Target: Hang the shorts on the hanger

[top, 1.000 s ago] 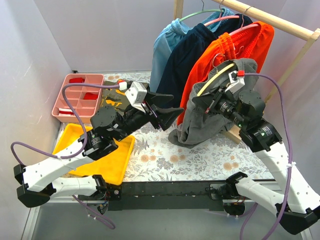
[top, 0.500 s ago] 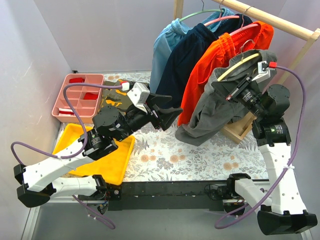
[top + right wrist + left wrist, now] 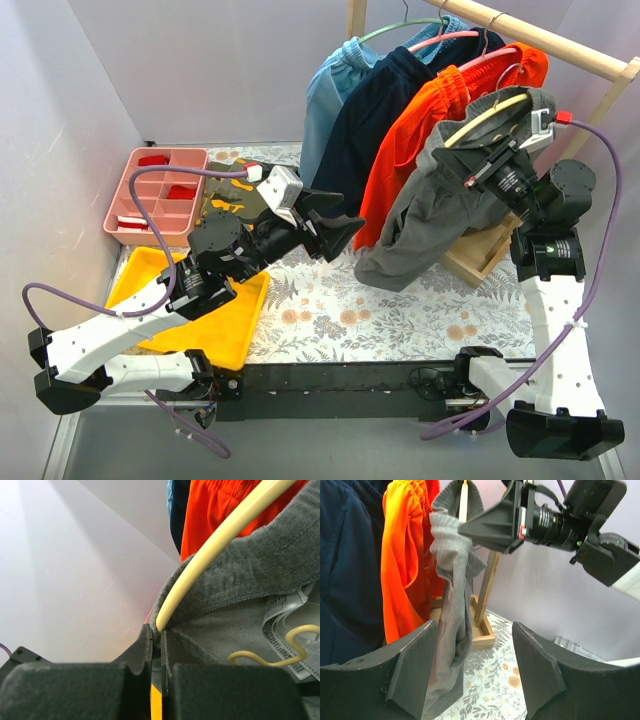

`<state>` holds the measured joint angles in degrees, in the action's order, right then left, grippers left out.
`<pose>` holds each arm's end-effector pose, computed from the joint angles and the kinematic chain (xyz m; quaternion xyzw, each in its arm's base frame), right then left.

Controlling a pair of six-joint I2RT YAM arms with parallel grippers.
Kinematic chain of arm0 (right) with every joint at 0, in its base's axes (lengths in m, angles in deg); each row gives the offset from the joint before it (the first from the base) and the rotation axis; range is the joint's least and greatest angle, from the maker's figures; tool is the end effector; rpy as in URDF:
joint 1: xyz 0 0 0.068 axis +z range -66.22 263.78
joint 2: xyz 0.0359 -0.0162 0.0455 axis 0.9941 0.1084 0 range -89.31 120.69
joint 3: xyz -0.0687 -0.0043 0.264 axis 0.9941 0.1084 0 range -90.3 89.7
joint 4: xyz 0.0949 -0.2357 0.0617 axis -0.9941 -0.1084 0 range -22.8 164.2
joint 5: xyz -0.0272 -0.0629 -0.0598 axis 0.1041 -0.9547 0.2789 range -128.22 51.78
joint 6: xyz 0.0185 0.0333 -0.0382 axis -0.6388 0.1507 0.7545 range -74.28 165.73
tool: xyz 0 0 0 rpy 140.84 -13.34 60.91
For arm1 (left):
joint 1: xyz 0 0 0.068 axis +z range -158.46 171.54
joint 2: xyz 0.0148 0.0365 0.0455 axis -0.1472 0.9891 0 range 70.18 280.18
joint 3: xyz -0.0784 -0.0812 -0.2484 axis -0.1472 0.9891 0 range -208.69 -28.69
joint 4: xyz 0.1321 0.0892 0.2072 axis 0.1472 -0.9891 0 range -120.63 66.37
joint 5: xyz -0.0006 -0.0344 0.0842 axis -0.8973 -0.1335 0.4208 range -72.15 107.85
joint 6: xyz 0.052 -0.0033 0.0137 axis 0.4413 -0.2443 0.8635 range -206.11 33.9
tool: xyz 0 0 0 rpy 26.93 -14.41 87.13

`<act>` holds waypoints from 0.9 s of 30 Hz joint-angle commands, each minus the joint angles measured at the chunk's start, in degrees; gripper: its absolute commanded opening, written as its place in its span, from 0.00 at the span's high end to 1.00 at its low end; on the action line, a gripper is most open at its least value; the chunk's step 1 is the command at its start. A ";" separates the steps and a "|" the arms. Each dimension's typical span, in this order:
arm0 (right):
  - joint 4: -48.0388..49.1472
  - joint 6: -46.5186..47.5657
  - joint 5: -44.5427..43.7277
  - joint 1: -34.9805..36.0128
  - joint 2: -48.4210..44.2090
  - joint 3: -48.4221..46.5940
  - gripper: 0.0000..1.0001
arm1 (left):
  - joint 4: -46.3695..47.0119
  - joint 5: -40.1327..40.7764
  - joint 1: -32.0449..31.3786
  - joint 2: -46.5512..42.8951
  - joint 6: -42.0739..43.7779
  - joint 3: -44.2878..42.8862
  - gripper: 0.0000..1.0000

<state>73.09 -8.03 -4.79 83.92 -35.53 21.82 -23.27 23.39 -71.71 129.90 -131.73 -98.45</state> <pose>0.1881 0.0202 0.4678 0.0680 0.6337 0.4993 0.5870 0.1044 -0.1996 0.4631 0.0612 0.6376 -0.6062 0.4714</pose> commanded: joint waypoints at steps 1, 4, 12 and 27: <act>11.65 -0.12 0.41 -1.11 0.53 -6.83 0.99 | -1.77 0.88 -0.30 -0.48 0.80 -0.91 0.39; 12.44 -0.73 -0.73 -1.20 1.41 -7.97 0.99 | -2.12 0.88 -0.30 -0.49 0.89 -1.08 0.39; 11.65 -0.39 -2.23 -1.20 3.61 -11.13 0.99 | -2.56 0.88 -0.30 -0.57 0.98 -1.43 0.39; 7.96 -0.29 -5.83 -2.60 9.06 -17.73 0.99 | -3.79 0.79 -0.30 -0.31 1.33 -2.14 0.39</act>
<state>74.54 -10.06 -8.99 82.15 -26.09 8.56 -26.40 23.44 -71.71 129.97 -131.27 -98.60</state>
